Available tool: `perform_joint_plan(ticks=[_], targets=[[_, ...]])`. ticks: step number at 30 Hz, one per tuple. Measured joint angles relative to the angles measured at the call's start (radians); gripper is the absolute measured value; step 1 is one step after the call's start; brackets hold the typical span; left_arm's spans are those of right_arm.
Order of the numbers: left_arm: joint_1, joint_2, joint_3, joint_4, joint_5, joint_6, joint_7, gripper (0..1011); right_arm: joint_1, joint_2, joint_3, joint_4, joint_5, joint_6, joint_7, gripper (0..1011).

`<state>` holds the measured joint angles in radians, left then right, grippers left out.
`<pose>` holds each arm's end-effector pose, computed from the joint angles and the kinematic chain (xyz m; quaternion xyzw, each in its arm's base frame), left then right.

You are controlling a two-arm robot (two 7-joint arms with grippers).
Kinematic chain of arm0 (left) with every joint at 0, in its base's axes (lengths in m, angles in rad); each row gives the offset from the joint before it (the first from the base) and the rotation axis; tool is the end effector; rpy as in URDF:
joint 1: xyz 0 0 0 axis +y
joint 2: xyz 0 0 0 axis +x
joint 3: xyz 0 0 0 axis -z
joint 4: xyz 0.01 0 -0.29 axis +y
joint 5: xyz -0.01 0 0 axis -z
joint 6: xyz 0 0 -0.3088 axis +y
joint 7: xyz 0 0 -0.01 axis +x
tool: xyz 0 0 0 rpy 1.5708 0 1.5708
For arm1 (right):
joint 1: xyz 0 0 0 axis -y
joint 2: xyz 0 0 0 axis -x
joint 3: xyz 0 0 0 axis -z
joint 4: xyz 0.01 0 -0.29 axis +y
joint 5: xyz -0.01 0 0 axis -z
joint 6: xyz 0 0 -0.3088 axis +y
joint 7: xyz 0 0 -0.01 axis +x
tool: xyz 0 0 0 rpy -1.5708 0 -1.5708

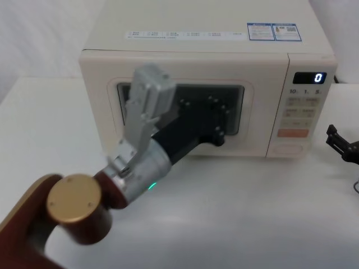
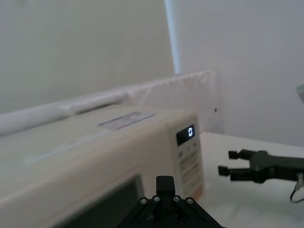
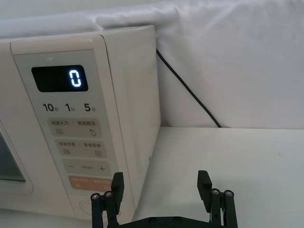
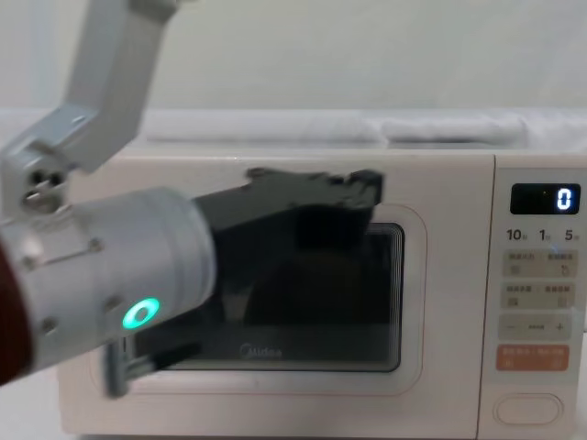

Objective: Press the button to open the microwave door with one hand; close the microwave door with the other hand.

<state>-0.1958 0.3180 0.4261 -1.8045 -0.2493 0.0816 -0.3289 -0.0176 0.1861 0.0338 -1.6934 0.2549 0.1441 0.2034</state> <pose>0.3381 -0.0560 -0.1950 -0.0284 -0.1100 0.3752 0.9200 0.3230 -0.0591 -0.2615 0.0150 0.0345 -0.6320 0.7741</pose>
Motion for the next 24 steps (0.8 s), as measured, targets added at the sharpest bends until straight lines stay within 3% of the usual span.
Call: perform_joint_plan(ticks=[6, 13, 24], targets=[[0.094, 0.028, -0.052, -0.049, 0.003, -0.007, 0.044, 0, 0.000, 0.000, 0.000, 0.000, 0.000, 0.000, 0.000, 1002], [0.222, 0.051, -0.151, -0.082, 0.034, -0.033, 0.126, 0, 0.000, 0.000, 0.000, 0.000, 0.000, 0.000, 0.000, 1002], [0.368, 0.014, -0.345, -0.085, 0.009, -0.090, 0.241, 0, 0.000, 0.000, 0.000, 0.000, 0.000, 0.000, 0.000, 1002]])
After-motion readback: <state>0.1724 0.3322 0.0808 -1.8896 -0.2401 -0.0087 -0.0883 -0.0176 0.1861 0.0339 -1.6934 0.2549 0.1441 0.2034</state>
